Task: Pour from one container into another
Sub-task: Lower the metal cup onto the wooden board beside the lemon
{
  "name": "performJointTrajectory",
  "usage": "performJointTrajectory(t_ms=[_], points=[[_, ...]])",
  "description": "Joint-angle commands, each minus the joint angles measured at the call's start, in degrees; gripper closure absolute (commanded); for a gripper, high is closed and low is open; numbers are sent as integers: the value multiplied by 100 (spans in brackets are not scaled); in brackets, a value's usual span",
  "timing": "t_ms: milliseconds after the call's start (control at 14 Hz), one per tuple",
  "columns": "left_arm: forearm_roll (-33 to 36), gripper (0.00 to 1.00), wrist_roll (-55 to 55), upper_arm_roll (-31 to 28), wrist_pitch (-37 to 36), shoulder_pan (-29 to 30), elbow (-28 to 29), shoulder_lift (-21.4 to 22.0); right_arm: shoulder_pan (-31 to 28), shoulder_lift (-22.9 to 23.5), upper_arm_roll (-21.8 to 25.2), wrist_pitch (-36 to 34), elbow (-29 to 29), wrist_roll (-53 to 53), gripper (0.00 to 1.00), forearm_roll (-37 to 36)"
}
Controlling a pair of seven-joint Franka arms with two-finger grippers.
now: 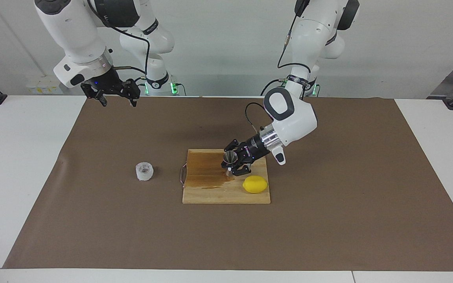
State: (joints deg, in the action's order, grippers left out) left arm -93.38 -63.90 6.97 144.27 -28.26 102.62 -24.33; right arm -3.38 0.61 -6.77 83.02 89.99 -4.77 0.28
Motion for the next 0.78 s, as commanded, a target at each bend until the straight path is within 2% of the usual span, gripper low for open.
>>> performJointTrajectory(t_ms=[0,712], points=[[-627,100,299,-11,285,-214,117,51,-49,-34,-26,-66,19,143,0,-81],[-1490,100,730,-11,690,-513,487,33,-49,-34,-26,-66,19,143,0,-81]])
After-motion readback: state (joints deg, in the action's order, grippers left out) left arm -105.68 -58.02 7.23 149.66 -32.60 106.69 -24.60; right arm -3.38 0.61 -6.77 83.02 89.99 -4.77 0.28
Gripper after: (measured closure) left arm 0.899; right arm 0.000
